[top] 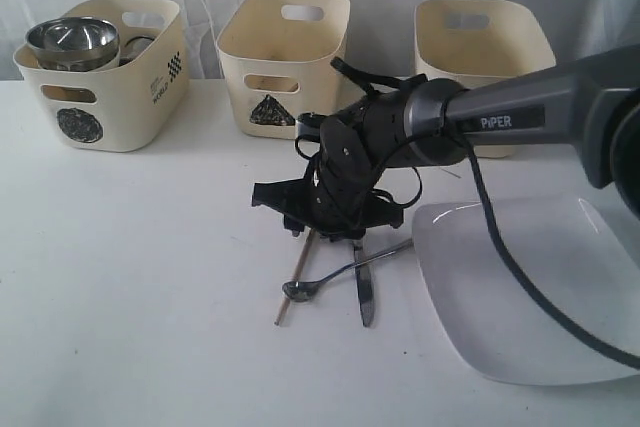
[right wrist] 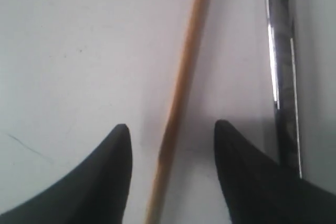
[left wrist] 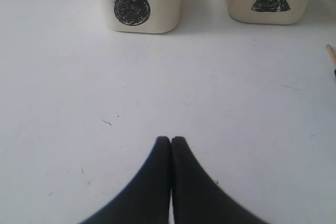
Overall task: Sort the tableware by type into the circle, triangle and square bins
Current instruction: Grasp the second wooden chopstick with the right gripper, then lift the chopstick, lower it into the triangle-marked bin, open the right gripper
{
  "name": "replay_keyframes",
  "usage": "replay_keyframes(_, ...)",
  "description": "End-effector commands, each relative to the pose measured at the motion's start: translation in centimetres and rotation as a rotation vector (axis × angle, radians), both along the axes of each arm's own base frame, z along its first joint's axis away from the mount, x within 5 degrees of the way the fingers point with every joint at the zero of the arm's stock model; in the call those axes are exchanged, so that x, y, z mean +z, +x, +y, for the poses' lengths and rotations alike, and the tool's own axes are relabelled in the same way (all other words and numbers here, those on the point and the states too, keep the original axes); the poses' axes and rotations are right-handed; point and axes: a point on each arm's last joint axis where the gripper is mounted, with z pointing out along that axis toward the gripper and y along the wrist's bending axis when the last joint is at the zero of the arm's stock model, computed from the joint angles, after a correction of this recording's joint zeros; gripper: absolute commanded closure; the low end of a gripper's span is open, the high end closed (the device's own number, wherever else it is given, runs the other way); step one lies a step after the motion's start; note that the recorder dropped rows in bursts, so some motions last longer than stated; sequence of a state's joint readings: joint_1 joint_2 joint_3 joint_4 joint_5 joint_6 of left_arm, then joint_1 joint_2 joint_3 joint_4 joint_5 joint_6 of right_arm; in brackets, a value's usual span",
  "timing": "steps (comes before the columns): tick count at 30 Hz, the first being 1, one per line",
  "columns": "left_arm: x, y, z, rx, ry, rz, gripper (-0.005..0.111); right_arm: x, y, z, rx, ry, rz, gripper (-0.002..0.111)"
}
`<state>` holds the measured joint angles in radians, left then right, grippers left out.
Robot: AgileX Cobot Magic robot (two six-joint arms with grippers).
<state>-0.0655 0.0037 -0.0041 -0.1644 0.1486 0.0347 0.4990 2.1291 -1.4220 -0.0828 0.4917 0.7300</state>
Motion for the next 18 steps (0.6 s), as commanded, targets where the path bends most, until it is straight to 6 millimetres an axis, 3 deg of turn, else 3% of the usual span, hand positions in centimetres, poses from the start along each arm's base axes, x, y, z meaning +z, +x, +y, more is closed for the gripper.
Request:
replay_keyframes(1, -0.1, 0.0, 0.0, -0.006, -0.006, 0.003, 0.107, -1.4, -0.4, 1.0, 0.019, -0.007, 0.017, 0.061)
replay_keyframes(4, -0.1, 0.0, 0.0, -0.006, -0.006, 0.003, 0.107, -2.5, -0.9, 1.9, 0.038, -0.022, 0.050, 0.068)
replay_keyframes(7, -0.1, 0.0, 0.0, -0.006, -0.006, 0.003, 0.107, -2.6, -1.1, 2.1, 0.021, -0.017, 0.059, 0.103)
replay_keyframes(8, -0.1, 0.0, 0.0, -0.006, -0.006, 0.003, 0.107, -2.6, -1.1, 2.1, 0.022, -0.016, 0.057, 0.109)
replay_keyframes(14, -0.1, 0.0, 0.0, -0.006, -0.006, 0.003, 0.107, -2.1, -1.0, 2.0, 0.016, -0.006, 0.045, 0.108)
replay_keyframes(18, -0.1, 0.0, 0.0, -0.006, -0.006, 0.003, 0.107, -0.2, -0.9, 2.3, 0.020, 0.049, -0.034, 0.108)
